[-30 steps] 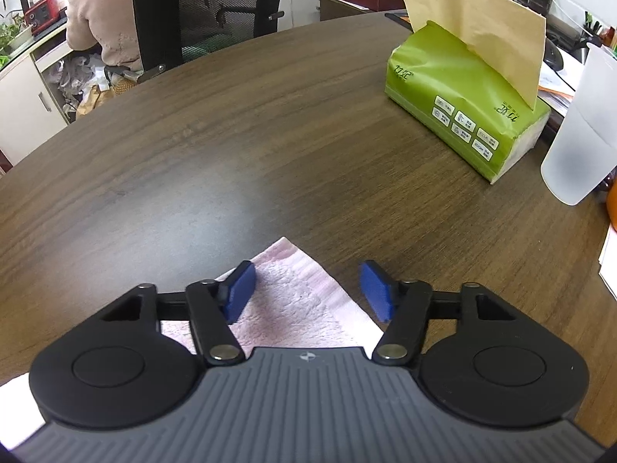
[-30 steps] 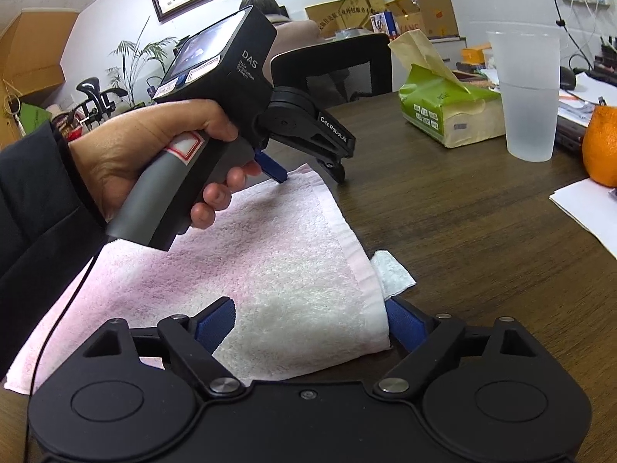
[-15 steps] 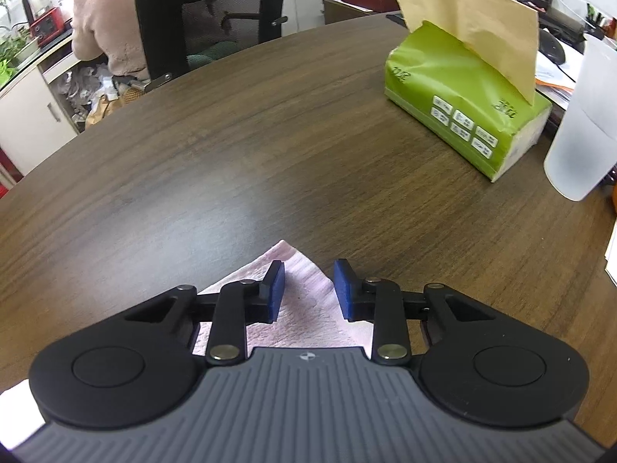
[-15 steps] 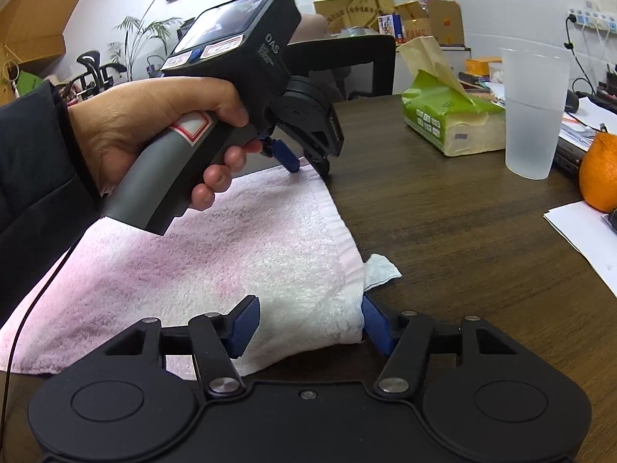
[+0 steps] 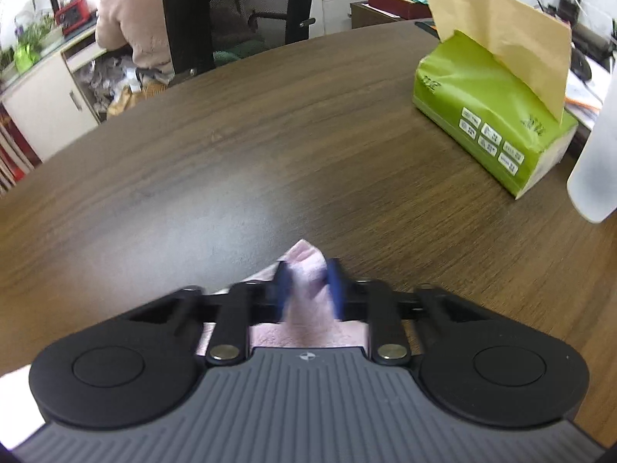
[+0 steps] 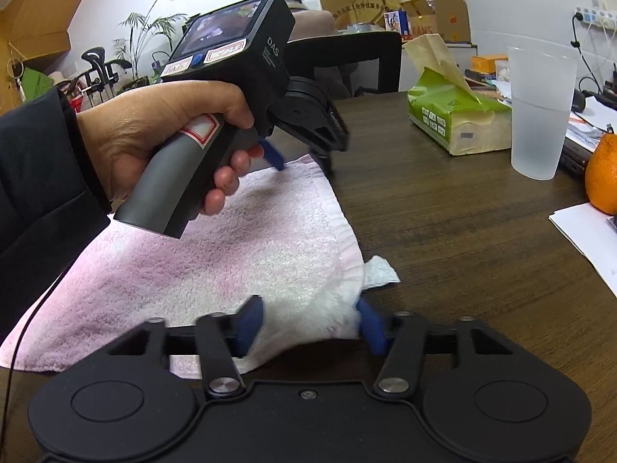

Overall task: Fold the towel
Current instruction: 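Lower both grippers onto the towel edge and close them on it, then lift the gripped towel edge and carry it over onto the opposite edge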

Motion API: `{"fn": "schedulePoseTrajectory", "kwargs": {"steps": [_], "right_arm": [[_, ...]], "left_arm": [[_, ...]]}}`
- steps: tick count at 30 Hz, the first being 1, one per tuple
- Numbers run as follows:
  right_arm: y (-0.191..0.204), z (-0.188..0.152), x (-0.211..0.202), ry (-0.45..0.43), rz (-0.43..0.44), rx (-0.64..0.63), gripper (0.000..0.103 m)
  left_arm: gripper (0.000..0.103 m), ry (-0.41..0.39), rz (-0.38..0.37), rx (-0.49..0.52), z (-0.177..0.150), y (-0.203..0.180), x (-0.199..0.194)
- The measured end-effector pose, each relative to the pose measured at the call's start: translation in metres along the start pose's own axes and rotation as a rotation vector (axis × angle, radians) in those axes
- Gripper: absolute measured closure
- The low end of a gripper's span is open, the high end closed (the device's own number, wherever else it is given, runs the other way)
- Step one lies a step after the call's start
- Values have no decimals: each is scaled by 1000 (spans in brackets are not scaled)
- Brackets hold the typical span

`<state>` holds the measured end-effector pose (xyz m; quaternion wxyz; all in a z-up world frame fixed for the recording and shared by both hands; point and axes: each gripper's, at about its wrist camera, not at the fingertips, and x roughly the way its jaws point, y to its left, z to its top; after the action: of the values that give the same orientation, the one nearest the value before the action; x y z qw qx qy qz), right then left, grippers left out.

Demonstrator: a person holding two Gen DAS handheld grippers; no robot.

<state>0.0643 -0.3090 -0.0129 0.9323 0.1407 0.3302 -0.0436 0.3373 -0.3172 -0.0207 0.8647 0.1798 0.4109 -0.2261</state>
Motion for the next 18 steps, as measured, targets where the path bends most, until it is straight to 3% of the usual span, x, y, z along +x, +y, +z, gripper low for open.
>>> {"fn": "schedulePoseTrajectory", "kwargs": {"steps": [1,3,8,18], "right_arm": [[-2,0,1,4,10,7,88],[-2,0,2,7,20,12,95],[-7,-3,2,-10,46,45,96],[-10,-5,-5,-77,71,66,96]], "left_arm": [[96,-2,5,3,-1,0,0],[99,2,1,-8,0,3,1],[100,4,-41,-75,1,16,0],[100,-13,-104,-107,-4,25,-7]]}}
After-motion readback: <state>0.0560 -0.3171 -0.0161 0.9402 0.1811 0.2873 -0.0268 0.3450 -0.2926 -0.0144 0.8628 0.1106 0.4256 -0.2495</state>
